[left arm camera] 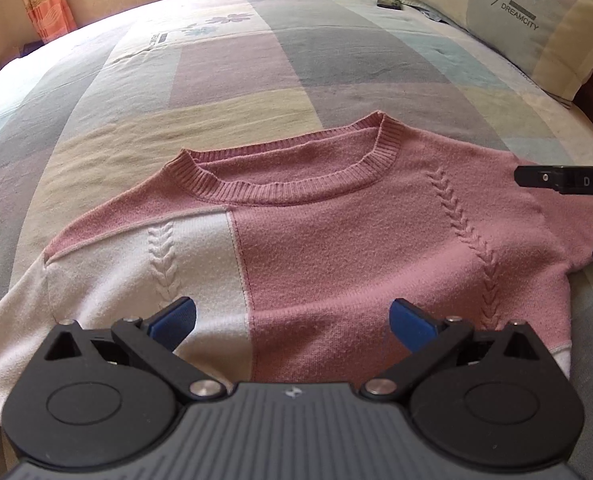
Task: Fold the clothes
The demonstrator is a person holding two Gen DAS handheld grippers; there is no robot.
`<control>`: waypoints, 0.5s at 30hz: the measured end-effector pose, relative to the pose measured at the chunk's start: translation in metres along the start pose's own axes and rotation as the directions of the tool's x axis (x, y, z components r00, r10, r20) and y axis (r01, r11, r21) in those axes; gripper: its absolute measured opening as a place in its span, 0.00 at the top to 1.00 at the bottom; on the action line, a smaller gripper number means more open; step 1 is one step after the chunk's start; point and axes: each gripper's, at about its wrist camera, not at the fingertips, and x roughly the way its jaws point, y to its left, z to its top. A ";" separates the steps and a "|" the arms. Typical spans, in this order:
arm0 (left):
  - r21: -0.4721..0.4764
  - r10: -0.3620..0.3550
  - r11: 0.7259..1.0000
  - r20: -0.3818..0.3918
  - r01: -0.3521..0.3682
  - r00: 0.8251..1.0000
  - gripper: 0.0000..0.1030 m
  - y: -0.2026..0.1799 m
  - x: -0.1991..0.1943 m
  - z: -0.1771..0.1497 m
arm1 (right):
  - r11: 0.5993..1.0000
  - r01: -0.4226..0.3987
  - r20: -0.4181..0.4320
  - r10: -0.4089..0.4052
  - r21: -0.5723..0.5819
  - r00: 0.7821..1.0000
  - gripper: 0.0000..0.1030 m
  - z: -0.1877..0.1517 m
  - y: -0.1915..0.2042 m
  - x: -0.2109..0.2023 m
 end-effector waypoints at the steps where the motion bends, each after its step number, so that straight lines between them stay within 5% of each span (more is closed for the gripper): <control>1: -0.011 0.000 1.000 0.012 0.000 1.000 0.01 0.003 0.003 0.002 | 1.000 -0.025 -0.015 0.025 -0.006 1.000 0.03 0.000 0.009 0.012; 4: -0.057 0.000 0.998 0.036 0.003 0.999 0.01 0.015 0.015 0.007 | 0.999 -0.025 -0.102 0.021 -0.036 0.995 0.00 -0.011 0.028 0.038; 11: -0.156 -0.041 0.987 -0.018 0.038 0.999 0.01 0.060 0.057 0.019 | 0.987 0.006 -0.105 -0.023 -0.163 0.994 0.00 -0.023 0.040 0.037; 15: -0.122 0.000 0.993 -0.007 -0.001 1.000 0.01 0.069 0.082 0.037 | 0.984 0.024 -0.114 -0.045 -0.175 0.993 0.00 -0.021 0.043 0.040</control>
